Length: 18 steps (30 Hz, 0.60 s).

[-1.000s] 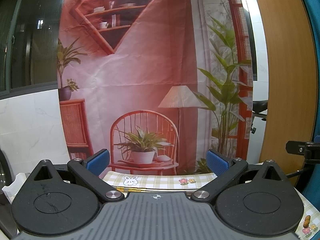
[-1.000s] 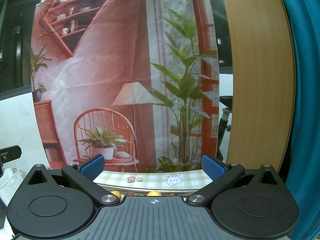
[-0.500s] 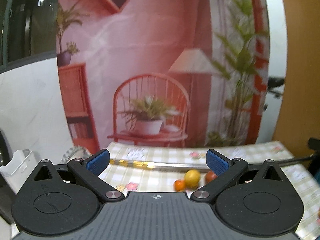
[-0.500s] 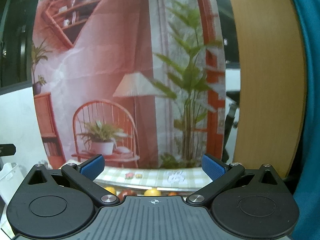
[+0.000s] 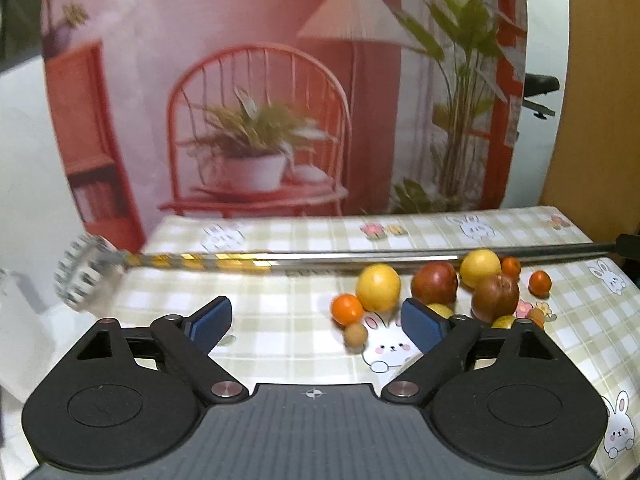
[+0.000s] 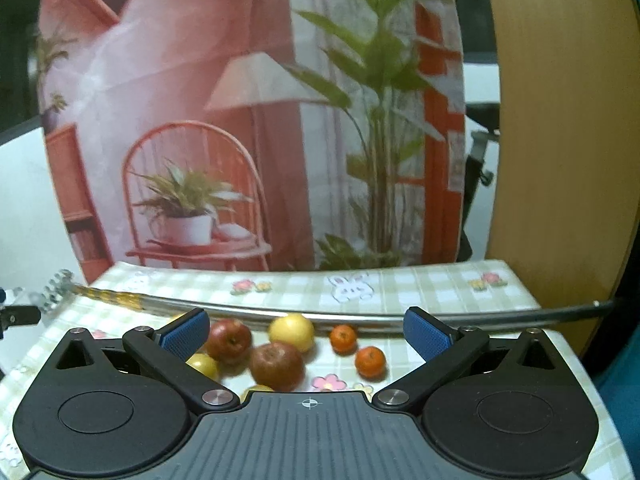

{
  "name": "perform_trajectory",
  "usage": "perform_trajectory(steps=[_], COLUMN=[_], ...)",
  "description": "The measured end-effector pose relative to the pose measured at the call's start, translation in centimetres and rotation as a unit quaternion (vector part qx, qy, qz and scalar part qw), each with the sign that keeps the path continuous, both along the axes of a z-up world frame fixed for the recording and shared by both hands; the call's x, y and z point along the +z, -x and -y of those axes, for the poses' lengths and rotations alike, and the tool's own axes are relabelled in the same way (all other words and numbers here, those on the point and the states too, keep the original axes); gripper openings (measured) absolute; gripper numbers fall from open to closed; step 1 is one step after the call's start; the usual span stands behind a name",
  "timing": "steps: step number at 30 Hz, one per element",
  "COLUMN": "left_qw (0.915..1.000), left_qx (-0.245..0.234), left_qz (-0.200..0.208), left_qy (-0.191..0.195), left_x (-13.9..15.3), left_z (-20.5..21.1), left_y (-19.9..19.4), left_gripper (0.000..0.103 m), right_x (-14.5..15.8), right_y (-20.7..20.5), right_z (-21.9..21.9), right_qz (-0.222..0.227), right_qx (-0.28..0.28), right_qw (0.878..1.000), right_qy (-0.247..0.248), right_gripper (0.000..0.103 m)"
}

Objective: Organize fruits
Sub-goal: 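Grasp the small brown kiwi with the left tool while the right tool reaches toward a mandarin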

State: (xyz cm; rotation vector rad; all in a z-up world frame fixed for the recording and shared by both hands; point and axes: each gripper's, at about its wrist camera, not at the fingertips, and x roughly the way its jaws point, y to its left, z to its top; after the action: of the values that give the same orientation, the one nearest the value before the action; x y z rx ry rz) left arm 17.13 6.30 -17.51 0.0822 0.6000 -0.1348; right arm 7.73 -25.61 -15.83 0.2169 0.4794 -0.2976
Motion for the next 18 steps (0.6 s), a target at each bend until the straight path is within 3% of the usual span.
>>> perform_trajectory(steps=[5,11,15,18], left_qw=[0.9987,0.9938,0.9902,0.9869], left_qx=[-0.020,-0.035,-0.038,-0.039], left_qz=[-0.041,-0.096,-0.122,-0.143], left_qy=[0.024,0.044,0.057,0.065], left_x=[-3.9,-7.5,-9.3,-10.7], left_z=[0.1,1.0,1.7,2.1], left_y=[-3.5,-7.8,-9.6,-11.0], left_gripper=[0.078,0.072,0.069,0.061], right_x=[-2.7,-5.1,-6.1,-6.8], right_y=[-2.0,-4.3,-5.4,-5.7], right_z=[0.8,1.7,2.8,3.4], right_qz=[-0.018,-0.042,-0.045,-0.048], right_qx=[-0.001,0.013,0.007,0.002], right_qw=[1.000,0.999,0.999,0.998], right_qy=[0.009,0.006,-0.017,-0.031], right_gripper=[0.103,0.103,0.102,0.100])
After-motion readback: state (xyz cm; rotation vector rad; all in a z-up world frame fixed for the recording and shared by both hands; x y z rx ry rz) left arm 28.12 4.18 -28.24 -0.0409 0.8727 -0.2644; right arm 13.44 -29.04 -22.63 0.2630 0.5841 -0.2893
